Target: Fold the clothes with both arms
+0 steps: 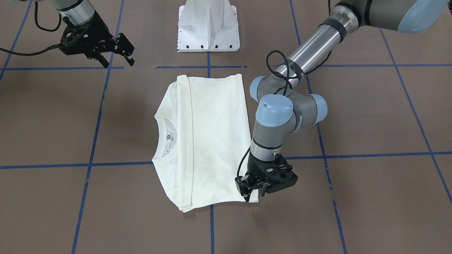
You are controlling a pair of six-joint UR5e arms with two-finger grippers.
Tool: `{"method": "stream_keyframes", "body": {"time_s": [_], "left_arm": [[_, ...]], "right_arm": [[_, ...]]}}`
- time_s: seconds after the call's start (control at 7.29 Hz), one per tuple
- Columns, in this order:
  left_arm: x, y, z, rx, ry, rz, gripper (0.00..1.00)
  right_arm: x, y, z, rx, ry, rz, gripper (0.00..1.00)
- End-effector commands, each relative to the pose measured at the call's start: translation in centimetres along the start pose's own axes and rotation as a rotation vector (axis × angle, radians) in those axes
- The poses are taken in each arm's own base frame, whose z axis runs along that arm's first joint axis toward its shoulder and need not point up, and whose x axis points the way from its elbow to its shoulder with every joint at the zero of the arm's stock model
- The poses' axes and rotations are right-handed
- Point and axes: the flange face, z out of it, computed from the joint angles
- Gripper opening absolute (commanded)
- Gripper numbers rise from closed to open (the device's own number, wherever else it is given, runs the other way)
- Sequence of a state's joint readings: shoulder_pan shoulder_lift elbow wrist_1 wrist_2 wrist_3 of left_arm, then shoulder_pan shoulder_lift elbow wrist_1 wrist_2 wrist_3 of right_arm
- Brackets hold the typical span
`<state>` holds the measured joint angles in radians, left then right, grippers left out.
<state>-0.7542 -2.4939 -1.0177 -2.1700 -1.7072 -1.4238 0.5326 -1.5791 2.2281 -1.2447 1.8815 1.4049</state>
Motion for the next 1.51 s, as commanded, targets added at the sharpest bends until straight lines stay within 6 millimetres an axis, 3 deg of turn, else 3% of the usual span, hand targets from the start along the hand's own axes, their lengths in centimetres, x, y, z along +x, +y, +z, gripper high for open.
{"method": "stream_keyframes", "body": {"time_s": [0.0, 0.14, 0.27, 0.55, 0.69, 0.82, 1.1, 1.37], "left_arm": [[-1.3, 0.7, -4.2, -0.069, -0.041, 0.077, 1.00], [-4.0, 1.6, -7.9, -0.072, -0.040, 0.127, 1.00], [-6.2, 2.5, -11.3, -0.075, -0.048, 0.165, 1.00], [-6.7, 3.8, -16.0, -0.109, -0.048, 0.175, 1.00], [-7.7, 4.4, -17.3, -0.115, -0.044, 0.176, 1.00], [-8.7, 5.0, -18.5, -0.117, -0.030, 0.181, 1.00], [-8.9, 5.6, -18.6, -0.130, -0.025, 0.185, 1.00], [-8.8, 6.4, -18.4, -0.146, -0.023, 0.184, 1.00]], "right_arm": [[-2.7, 0.0, 3.8, 0.023, 0.018, -0.029, 1.00], [-5.4, -0.3, 4.9, 0.014, 0.060, -0.042, 1.00], [-9.6, -0.4, 6.3, 0.022, 0.123, -0.088, 1.00], [-16.8, -0.4, 9.9, 0.018, 0.244, -0.144, 1.00], [-18.4, 0.5, 12.3, -0.004, 0.272, -0.170, 1.00], [-18.8, 1.9, 13.4, -0.026, 0.304, -0.182, 1.00], [-21.4, 2.9, 16.4, -0.060, 0.339, -0.190, 1.00], [-21.0, 3.5, 17.2, -0.125, 0.384, -0.171, 1.00]]}}
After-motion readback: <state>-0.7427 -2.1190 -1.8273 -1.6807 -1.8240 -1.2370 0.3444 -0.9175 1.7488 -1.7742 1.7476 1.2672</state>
